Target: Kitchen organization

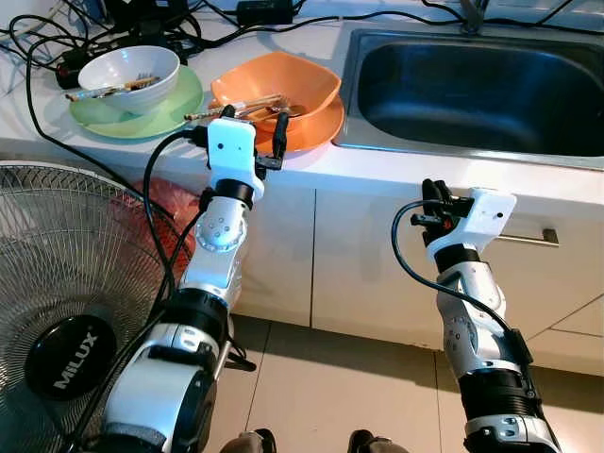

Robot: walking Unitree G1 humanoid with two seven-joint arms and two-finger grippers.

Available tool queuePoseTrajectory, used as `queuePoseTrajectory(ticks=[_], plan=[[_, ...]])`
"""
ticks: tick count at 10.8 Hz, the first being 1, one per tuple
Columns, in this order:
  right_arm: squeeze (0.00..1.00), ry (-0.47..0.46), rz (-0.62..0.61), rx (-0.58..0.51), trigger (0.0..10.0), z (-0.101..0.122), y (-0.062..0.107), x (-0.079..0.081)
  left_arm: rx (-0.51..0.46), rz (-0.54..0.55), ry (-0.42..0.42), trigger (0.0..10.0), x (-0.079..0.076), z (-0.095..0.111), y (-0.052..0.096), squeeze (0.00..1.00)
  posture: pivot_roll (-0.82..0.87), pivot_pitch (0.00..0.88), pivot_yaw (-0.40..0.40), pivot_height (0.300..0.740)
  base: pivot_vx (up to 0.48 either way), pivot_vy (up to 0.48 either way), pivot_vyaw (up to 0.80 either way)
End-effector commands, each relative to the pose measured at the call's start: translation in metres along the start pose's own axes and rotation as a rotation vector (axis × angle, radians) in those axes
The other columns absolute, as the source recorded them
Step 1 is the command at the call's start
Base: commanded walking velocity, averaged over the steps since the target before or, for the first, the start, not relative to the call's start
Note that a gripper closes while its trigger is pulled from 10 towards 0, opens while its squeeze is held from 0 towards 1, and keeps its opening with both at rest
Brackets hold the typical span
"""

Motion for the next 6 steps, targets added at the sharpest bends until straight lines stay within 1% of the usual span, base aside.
queuePoseTrajectory(ticks=[1,3,6], plan=[[0.0,0.001,-0.002,0.003,10.0,-0.0006,0.0027,-0.0015,-0.003,-0.009,0.007,10.0,-0.0004,0.0007,-0.0013,0.0,0.04,0.17,0.039,0.74,0.0,0.0,0.0],[0.0,0.001,-0.003,0.004,10.0,-0.0007,0.0024,-0.0015,0.012,-0.03,0.029,10.0,-0.0032,-0.0019,-0.0018,0.0,0.04,0.168,0.04,0.74,0.0,0.0,0.0],[0.0,-0.001,-0.004,0.004,10.0,-0.0013,0.0025,-0.0012,0.007,-0.04,0.032,10.0,-0.0044,-0.0012,-0.0033,0.0,0.04,0.16,0.042,0.74,0.0,0.0,0.0]])
Point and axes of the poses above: a point about 5 cm out from each wrist's last joint towards the gripper, its own y axis pointing back from the gripper into the wrist, its own z axis along the axis of the wrist's last joint, x = y × z, the point moved 6 cm from there along -y, pointing out of the wrist towards the gripper, and after that the axes turned 12 degrees about y, right-handed, at the moved point
